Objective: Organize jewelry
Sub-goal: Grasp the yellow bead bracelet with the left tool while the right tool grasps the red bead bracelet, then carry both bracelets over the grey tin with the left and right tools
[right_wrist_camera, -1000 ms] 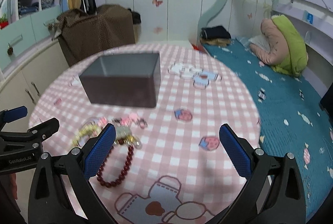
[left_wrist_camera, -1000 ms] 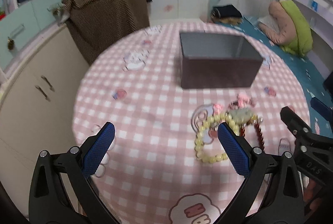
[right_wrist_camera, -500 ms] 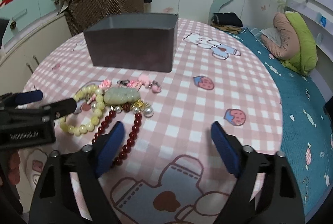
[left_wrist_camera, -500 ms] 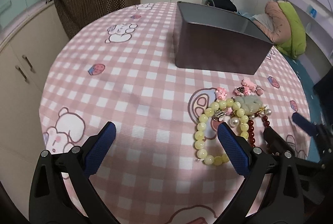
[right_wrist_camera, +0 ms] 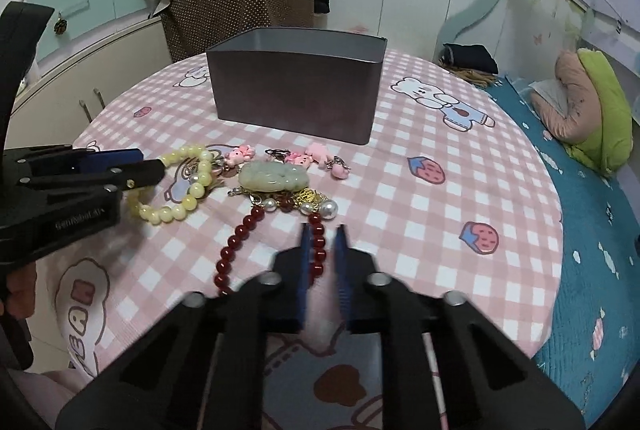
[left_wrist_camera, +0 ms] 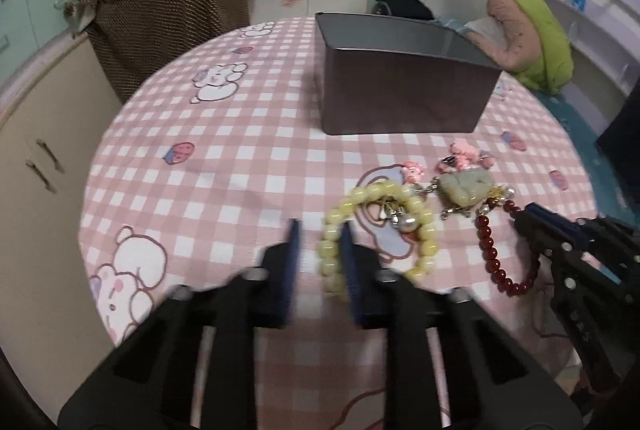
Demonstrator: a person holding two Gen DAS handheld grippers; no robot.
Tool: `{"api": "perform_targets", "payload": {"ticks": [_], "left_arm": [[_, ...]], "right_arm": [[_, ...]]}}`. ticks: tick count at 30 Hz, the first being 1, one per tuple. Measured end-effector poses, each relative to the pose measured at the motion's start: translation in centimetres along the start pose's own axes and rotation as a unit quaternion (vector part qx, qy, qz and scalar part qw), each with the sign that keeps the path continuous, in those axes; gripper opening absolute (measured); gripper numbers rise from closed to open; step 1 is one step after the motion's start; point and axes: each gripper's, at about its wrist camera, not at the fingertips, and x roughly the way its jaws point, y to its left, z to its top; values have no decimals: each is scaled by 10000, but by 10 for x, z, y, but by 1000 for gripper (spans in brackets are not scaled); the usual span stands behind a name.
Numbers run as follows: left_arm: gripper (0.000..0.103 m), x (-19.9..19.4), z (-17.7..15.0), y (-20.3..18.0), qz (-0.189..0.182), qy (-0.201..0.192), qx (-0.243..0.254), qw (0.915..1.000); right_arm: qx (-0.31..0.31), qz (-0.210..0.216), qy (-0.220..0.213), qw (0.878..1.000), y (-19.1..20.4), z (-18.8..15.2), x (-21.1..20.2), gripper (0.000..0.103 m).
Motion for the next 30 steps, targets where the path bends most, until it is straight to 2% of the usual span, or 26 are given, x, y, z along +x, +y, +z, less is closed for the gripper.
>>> {"api": "perform_targets", "payload": {"ticks": [6,14,30], "left_arm": [[10,-3,-1,11,-598,-38,-481,9970],[10,-25,5,14,-1120,-585,-721,9894],[10,-57,30,9,-1463,-1220,-788,9785]], "right_arm": [[400,-1,-72,9992,-17,1,-4,7],[517,-73,-377,9979,-26,11,-21,7],[556,-134,-905,9943,-34,32,-42,7]]}}
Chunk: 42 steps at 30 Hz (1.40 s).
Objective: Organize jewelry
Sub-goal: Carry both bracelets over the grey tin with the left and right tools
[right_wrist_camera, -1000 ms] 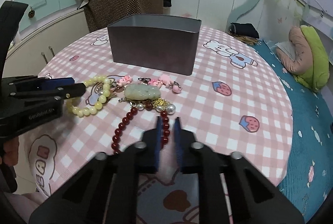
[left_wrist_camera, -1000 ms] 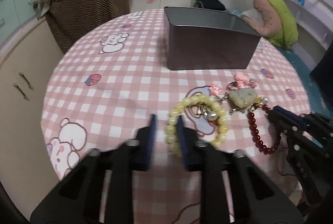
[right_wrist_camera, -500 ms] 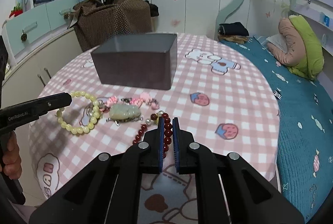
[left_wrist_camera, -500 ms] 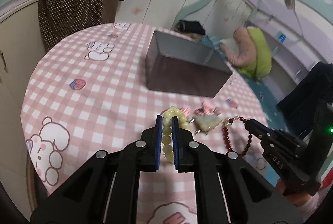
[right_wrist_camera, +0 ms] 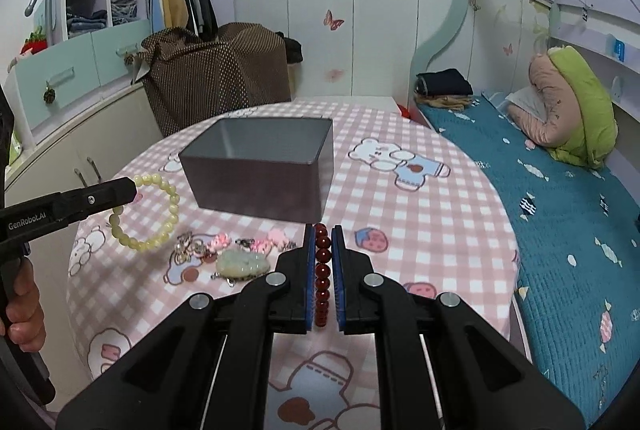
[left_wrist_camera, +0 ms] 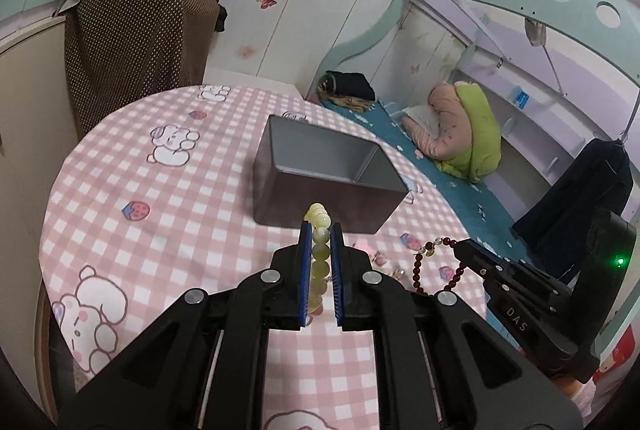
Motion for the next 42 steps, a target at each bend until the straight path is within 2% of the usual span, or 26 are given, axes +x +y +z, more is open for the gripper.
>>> {"api": "perform_targets", "payload": {"ticks": [12,24,29,42], "left_arm": [[10,-3,23,-17,-75,-292,281,9991],[10,3,60,-25,-26,-704,499,9963],[10,17,67,-23,-35,-674,519,9964],[10,68,71,-7,57,-236,377,9990]], "right_arm": [[-112,-30,-560,9984,1,30,-8,7],[-305,186,-1135,9929,12,69,-1,8],[-269,287,-1075,9934,13,78,17,8],[-105,529,-593,9968,7,84,64,8]]}}
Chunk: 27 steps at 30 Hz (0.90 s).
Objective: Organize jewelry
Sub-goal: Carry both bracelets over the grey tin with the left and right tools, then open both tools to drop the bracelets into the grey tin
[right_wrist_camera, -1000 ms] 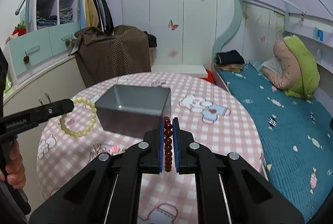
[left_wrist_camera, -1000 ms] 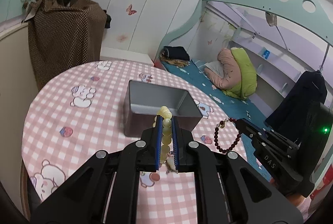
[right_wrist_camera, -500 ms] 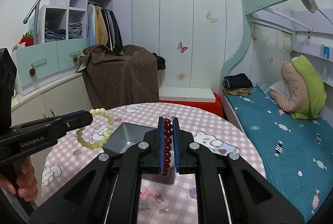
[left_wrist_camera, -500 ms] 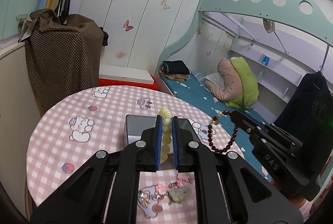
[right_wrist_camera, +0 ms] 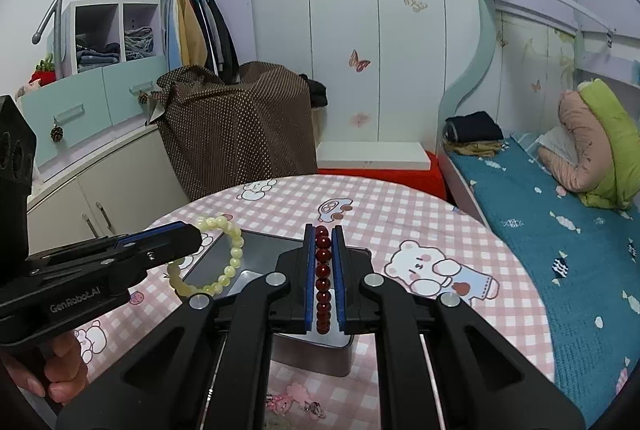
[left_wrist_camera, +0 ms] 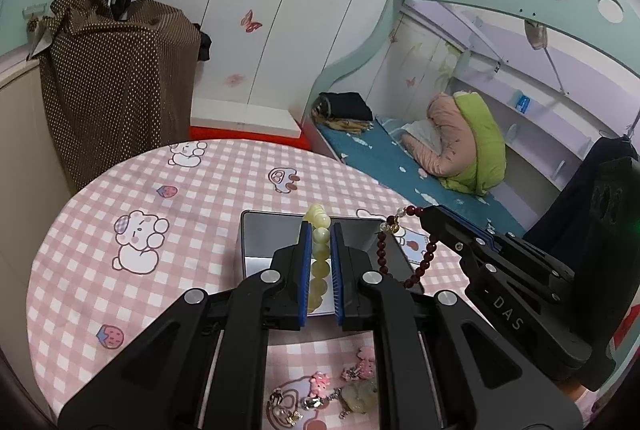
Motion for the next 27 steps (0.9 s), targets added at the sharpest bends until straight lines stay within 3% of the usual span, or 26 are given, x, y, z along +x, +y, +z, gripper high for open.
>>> {"api": "perform_targets", "payload": {"ticks": [4,5,7,8,9,10,11,13,17,27], "left_arm": [[10,7,-1,2,28,53,3,10000],[10,7,0,2,44,59,12,10000],[10,8,-1,1,96,54,42,9999],[10,7,-1,0,123,40,62,9999],[10,7,0,0,154,34,78,9998],[13,6,0,-1,166,34,87,9998],[29,6,0,-1,202,27,102,9997],[52,3,-1,-1,313,-23,98,9995],[58,-3,-3,-1,405,-66,131,9991],[61,-14,-8,-6,499,-74,194,9985]], "right_arm": [[194,45,14,9998,-5,2,1,11],[209,5,4,9998,-6,2,0,17],[222,-140,30,9997,-9,2,0,36],[232,-243,25,9994,-11,1,-1,60],[254,-398,-45,9989,-11,0,-4,75],[257,-478,-90,9985,-12,-1,-6,77],[251,-521,-100,9983,-13,-1,-8,79],[254,-557,-87,9981,-15,-3,-9,82],[266,-658,-73,9974,-18,-5,-13,84],[281,-669,-134,9973,-18,-9,-28,86]]}}
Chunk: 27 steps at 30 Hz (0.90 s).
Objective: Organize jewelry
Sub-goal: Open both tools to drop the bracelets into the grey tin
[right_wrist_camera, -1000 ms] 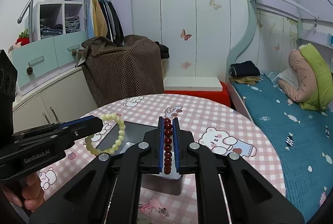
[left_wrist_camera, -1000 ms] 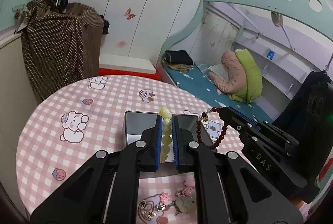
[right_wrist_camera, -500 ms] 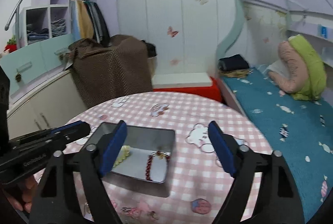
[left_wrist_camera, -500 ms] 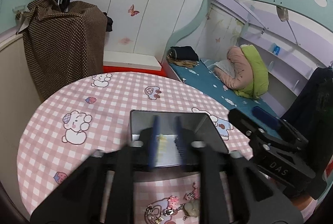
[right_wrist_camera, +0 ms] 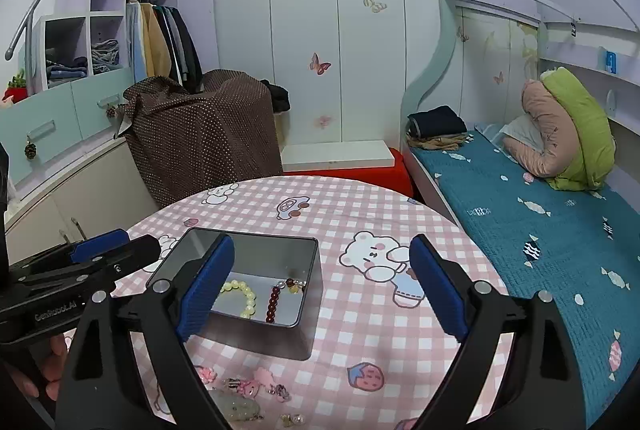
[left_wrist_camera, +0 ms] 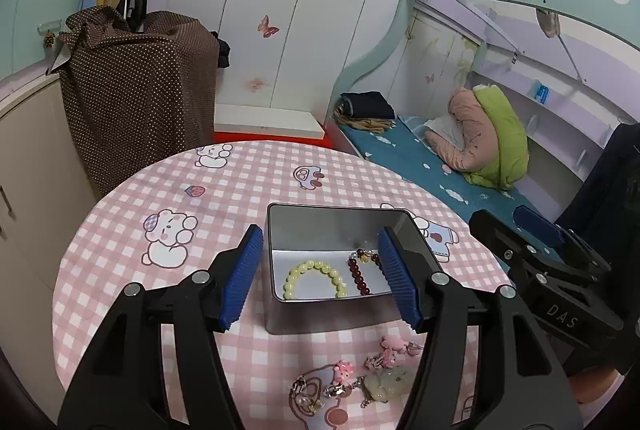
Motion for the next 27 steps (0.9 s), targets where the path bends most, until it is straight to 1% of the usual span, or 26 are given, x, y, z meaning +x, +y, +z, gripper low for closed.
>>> {"api": "perform_targets", "payload": {"ticks": [8,14,16,18,23,24,27], "left_arm": [[65,-12,-4,-2,105,-44,47,9999],[71,-24,-10,-1,193,-69,61,9998],[75,-28,-14,-1,222,-68,73,9997],[75,-31,-17,1,235,-59,76,9997],[81,-41,-27,4,314,-28,58,9995],[83,-43,-30,6,348,-13,53,9994],[85,-47,-37,9,423,34,68,9991]], "right_arm": [[12,-5,-48,10000,0,-2,-13,87],[19,-8,-43,10000,2,-6,-22,91],[23,6,-21,10000,3,-10,-24,92],[26,23,29,10000,4,-14,-26,93],[22,44,158,9999,10,-23,-31,95],[8,47,182,9998,12,-25,-32,95],[7,57,283,9996,15,-30,-33,95]]}}
